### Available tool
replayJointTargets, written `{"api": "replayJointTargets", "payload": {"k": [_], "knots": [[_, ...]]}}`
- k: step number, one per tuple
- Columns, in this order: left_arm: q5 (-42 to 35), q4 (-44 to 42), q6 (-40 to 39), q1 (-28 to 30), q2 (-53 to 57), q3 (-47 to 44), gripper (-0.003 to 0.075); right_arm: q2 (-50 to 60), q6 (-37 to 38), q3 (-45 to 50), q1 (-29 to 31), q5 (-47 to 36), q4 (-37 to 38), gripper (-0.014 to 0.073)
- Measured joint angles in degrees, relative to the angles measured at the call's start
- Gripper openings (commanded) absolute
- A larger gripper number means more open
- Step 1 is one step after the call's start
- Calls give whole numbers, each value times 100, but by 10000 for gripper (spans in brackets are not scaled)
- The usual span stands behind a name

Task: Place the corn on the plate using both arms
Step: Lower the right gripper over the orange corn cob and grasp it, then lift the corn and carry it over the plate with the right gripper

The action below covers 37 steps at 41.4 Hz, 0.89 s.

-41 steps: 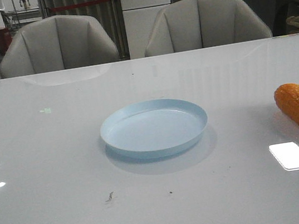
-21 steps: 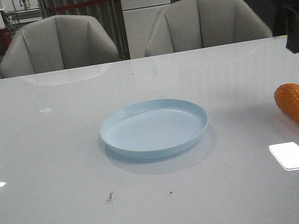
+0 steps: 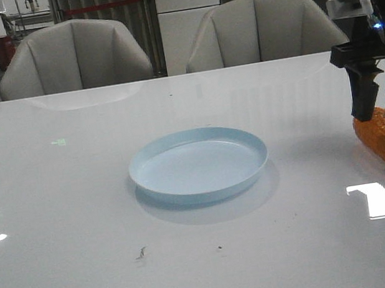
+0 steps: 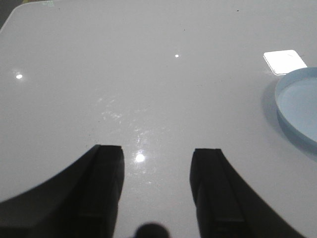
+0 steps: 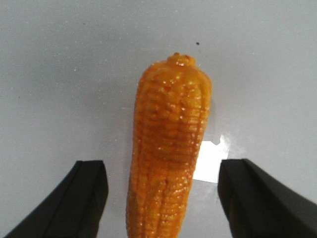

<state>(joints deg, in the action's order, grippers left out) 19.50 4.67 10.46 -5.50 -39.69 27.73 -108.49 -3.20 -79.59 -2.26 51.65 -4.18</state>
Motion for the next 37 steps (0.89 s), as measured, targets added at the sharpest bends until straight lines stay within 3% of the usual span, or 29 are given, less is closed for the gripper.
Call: {"api": "replayJointTargets", "payload": {"k": [21,30,37], "knots": [[112,0,0,0,0,0,380,-493,0,-9,0,-172,0,566],[121,0,0,0,0,0,380,-493,0,-9,0,-183,0,354],[121,0,0,0,0,0,380,-493,0,-9,0,-202,0,341]]}}
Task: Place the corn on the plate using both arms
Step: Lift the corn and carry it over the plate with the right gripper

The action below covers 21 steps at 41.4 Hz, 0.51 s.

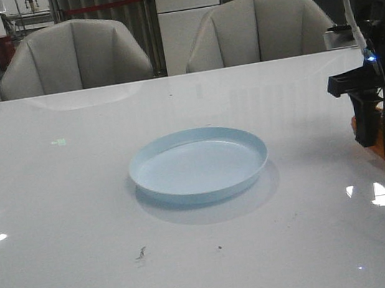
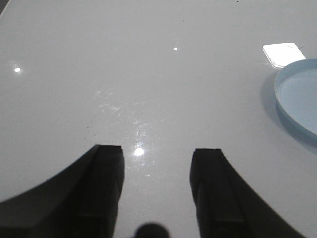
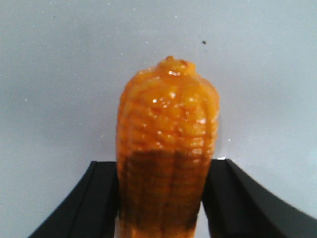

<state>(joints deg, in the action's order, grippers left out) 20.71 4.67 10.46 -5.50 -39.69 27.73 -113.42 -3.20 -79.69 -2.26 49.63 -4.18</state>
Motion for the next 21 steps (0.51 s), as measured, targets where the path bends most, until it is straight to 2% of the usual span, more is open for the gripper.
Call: {"api": "replayJointTargets", "payload": {"k": [10,21], "knots": [[0,0,0,0,0,0,380,0,-355,-536,-111,152,0,341],[0,0,0,0,0,0,380,-22,-612,-1945,-861,617,0,341]]}}
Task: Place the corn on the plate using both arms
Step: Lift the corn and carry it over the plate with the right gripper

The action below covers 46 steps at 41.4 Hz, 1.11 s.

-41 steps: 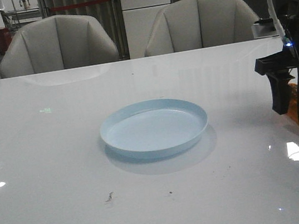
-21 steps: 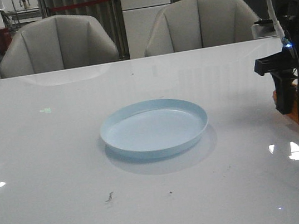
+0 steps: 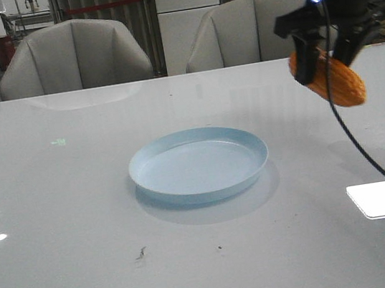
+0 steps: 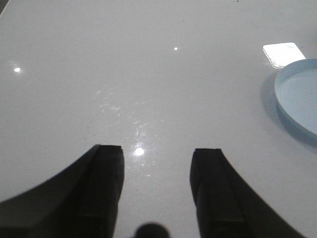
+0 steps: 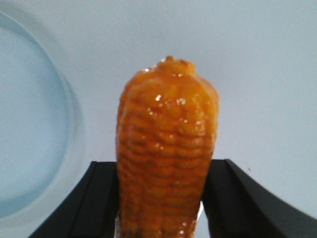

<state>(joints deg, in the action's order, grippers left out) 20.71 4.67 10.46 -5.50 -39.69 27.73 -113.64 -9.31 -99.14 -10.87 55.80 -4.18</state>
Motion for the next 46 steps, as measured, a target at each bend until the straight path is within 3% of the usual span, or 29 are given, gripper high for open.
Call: {"api": "replayJointTargets", "payload": {"k": [16,34,46], "knots": [[0,0,0,0,0,0,380,-142,-10,-694,-1285,-163,-139,342],[0,0,0,0,0,0,380,-1266,-10,-716,-1471,-177,-568,349],[0,0,0,0,0,0,380,-1380,1,-716,-1471,-177,-765,624]]}}
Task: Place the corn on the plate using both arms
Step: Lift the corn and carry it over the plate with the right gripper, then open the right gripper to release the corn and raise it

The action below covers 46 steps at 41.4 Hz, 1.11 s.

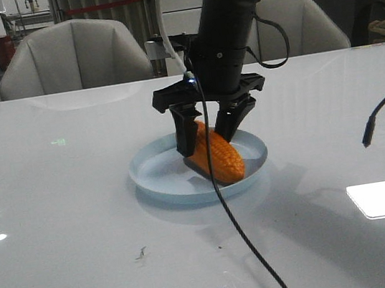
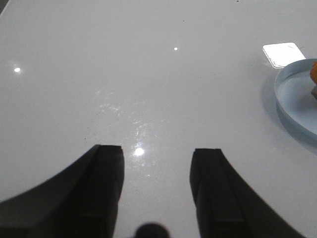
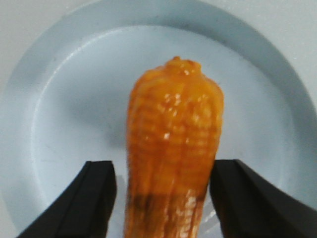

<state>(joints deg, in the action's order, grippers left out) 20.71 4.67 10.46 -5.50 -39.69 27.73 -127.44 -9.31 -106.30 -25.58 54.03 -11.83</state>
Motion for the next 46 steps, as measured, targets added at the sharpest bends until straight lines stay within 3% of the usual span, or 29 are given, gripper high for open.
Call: {"api": "replayJointTargets", "payload": {"k": [11,22,36,46], "knots": [[0,0,0,0,0,0,380,0,0,0,0,117,-423,624],[0,0,0,0,0,0,380,597,0,-195,24,239,-377,624],[0,227,0,0,0,0,380,2557,0,-227,618,414,66,624],[0,289,0,0,0,0,380,4461,0,1194,1347,135,296,624]]}}
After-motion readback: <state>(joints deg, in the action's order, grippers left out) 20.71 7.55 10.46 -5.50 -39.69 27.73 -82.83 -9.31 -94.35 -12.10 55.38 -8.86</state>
